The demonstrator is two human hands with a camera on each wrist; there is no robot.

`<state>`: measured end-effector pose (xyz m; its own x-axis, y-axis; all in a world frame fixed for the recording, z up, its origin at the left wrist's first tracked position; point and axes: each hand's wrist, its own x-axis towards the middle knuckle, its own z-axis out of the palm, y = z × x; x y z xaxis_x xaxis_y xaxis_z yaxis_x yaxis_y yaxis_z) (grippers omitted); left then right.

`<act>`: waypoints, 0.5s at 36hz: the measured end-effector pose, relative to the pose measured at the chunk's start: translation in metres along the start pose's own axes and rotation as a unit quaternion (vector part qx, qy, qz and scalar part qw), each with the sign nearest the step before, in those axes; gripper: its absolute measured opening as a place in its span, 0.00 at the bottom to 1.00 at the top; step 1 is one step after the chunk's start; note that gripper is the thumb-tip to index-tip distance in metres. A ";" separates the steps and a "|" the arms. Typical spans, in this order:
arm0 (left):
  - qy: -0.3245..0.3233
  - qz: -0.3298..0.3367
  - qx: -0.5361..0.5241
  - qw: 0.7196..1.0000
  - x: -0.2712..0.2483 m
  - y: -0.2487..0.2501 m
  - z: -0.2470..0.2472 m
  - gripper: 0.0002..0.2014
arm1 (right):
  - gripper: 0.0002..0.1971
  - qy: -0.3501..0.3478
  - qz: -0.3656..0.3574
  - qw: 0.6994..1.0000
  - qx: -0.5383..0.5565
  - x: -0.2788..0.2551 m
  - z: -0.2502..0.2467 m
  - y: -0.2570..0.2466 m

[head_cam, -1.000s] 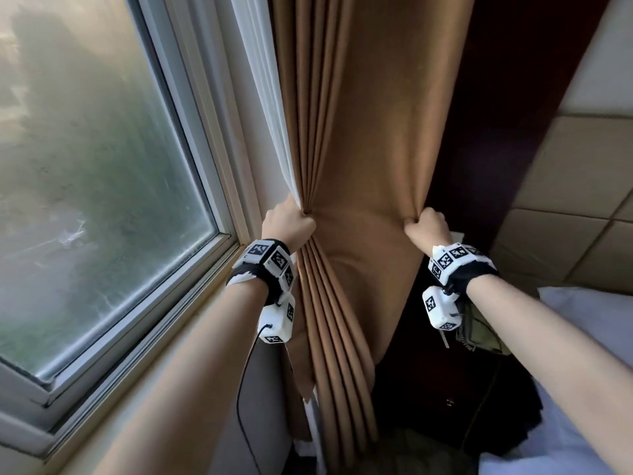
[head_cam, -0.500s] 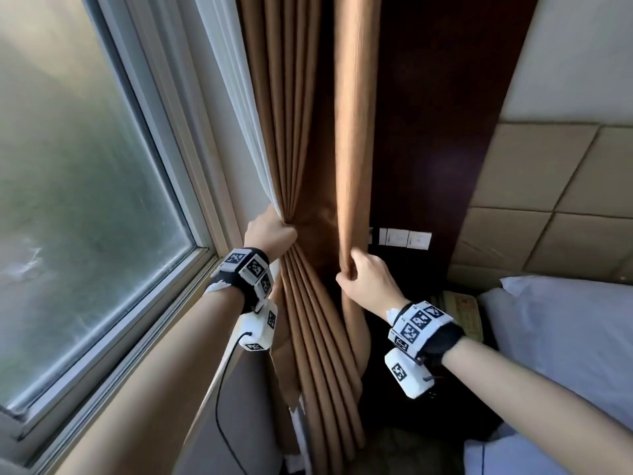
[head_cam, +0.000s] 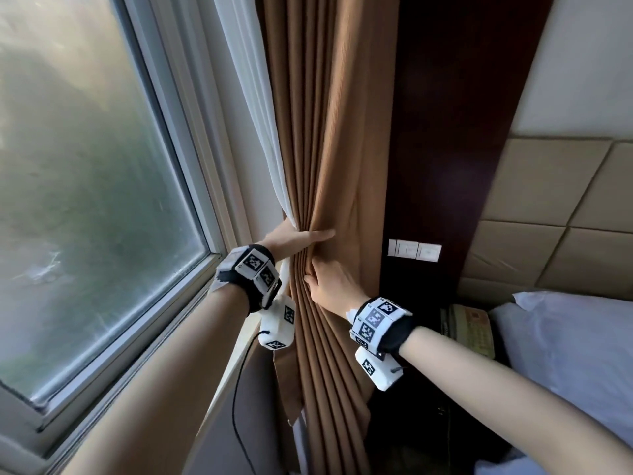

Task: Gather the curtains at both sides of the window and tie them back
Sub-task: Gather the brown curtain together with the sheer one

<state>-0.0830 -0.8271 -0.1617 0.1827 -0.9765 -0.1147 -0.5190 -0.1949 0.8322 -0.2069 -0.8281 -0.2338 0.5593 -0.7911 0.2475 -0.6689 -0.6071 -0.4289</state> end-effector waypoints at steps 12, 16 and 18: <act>0.120 -0.025 0.195 0.973 0.010 -0.021 -0.024 0.22 | 0.23 -0.149 -0.033 0.986 -0.066 0.003 0.003 0.063; 0.147 -0.049 0.205 0.966 0.014 -0.029 -0.038 0.23 | 0.24 -0.176 0.041 0.981 -0.064 0.015 0.009 0.105; 0.155 -0.061 0.210 0.963 0.017 -0.030 -0.044 0.24 | 0.24 -0.161 0.076 0.982 -0.062 0.028 0.009 0.122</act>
<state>-0.0272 -0.8342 -0.1648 0.4702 -0.8823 0.0235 -0.7584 -0.3902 0.5221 -0.2687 -0.9236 -0.2868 0.5602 -0.8214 -0.1074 -0.8002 -0.5031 -0.3265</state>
